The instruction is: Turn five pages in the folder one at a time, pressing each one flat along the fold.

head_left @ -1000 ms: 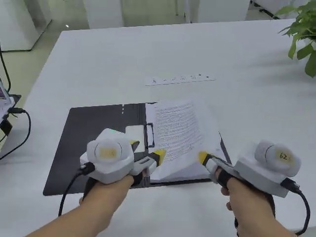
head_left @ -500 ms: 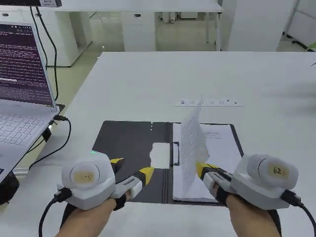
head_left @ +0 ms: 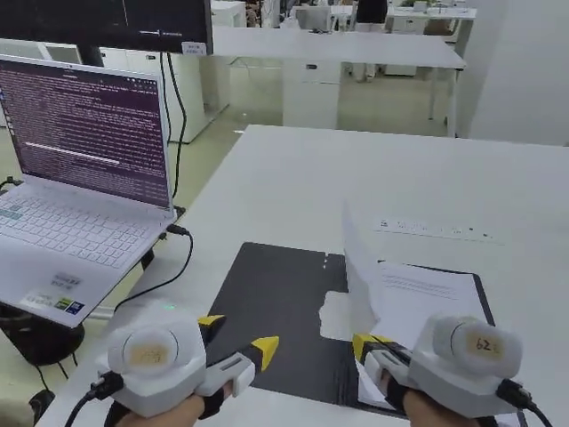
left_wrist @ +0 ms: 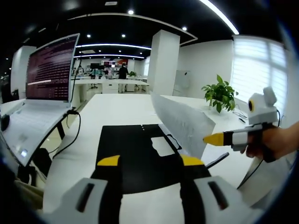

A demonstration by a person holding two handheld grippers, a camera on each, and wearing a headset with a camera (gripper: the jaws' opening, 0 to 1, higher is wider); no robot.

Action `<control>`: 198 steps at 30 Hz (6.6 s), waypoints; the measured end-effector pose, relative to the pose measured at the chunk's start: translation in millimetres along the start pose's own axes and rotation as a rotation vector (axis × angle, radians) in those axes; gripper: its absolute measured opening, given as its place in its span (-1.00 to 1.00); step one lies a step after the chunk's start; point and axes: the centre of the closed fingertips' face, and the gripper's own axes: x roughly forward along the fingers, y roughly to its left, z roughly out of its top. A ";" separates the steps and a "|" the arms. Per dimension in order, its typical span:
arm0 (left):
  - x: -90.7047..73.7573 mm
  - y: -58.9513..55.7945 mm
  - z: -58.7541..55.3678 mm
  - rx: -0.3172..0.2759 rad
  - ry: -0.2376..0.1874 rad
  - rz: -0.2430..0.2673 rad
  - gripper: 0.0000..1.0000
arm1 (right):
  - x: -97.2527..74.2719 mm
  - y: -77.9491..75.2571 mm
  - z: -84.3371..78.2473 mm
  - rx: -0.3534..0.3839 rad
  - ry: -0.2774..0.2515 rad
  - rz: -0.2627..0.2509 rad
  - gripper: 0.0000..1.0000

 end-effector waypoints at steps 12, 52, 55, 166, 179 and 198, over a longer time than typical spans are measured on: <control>-29.9 14.6 -12.5 -0.016 0.002 0.057 -0.05 | 36.1 23.0 -36.0 -0.142 0.130 0.017 -1.00; -12.7 2.9 -32.8 0.041 0.105 0.012 -0.09 | 71.1 33.1 -90.8 -0.037 0.226 0.156 -0.95; 3.1 -3.8 -34.4 0.069 0.124 -0.016 -0.10 | 63.4 27.1 -73.8 -0.005 0.160 0.162 -0.97; 102.7 -10.1 -108.1 0.096 0.104 0.052 -0.41 | 176.6 -171.5 39.5 0.122 0.006 0.003 -1.00; 102.2 -10.5 -107.7 0.100 0.109 0.052 -0.41 | 148.2 -147.9 24.6 0.165 0.033 0.034 -1.00; 101.8 -10.7 -107.7 0.097 0.110 0.052 -0.42 | 110.7 -125.2 2.6 0.265 0.054 0.096 -1.00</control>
